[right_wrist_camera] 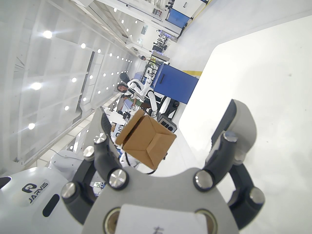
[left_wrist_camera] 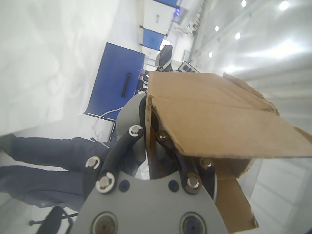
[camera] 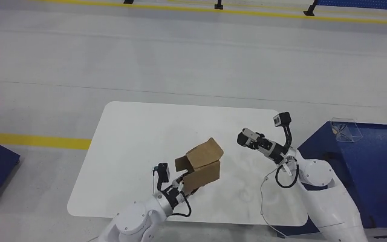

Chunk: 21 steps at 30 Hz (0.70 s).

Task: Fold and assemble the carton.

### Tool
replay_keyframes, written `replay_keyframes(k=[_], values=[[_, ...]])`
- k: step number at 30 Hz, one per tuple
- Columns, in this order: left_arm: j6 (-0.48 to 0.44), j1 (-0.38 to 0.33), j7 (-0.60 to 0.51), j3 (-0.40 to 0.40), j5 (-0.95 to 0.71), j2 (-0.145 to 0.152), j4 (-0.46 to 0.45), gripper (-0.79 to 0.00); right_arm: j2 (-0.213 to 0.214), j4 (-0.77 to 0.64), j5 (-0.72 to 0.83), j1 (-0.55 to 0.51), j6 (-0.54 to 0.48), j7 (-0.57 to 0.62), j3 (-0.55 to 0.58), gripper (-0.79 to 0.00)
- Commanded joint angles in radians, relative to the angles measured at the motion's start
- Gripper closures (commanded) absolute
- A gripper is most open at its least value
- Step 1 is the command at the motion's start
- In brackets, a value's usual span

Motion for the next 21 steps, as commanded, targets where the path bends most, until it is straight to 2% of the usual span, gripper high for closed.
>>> replay_keyframes(k=[1, 3, 4, 5, 7, 10, 14, 17, 21], values=[[0.2, 0.012, 0.29, 0.035, -0.124, -0.024, -0.073, 0.0, 0.0, 0.0, 0.0, 0.0, 0.0, 0.0, 0.0, -0.785], [0.266, 0.019, 0.504, 0.063, -0.289, -0.053, -0.098, 0.0, 0.0, 0.0, 0.0, 0.0, 0.0, 0.0, 0.0, -0.785], [0.268, 0.013, 0.589, 0.079, -0.354, -0.067, -0.106, 0.0, 0.0, 0.0, 0.0, 0.0, 0.0, 0.0, 0.0, -0.785], [0.252, 0.008, 0.71, 0.086, -0.402, -0.081, -0.094, 0.0, 0.0, 0.0, 0.0, 0.0, 0.0, 0.0, 0.0, -0.785], [0.227, -0.015, 0.871, 0.131, -0.505, -0.109, -0.087, 0.0, 0.0, 0.0, 0.0, 0.0, 0.0, 0.0, 0.0, -0.785], [0.149, -0.061, 1.137, 0.171, -0.641, -0.149, -0.02, 0.0, 0.0, 0.0, 0.0, 0.0, 0.0, 0.0, 0.0, -0.785], [0.043, -0.16, 1.379, 0.239, -0.752, -0.2, 0.076, 0.0, 0.0, 0.0, 0.0, 0.0, 0.0, 0.0, 0.0, -0.785], [-0.072, -0.228, 1.552, 0.263, -0.796, -0.234, 0.183, 0.0, 0.0, 0.0, 0.0, 0.0, 0.0, 0.0, 0.0, -0.785], [-0.156, -0.326, 1.665, 0.299, -0.883, -0.279, 0.318, 0.0, 0.0, 0.0, 0.0, 0.0, 0.0, 0.0, 0.0, -0.785]])
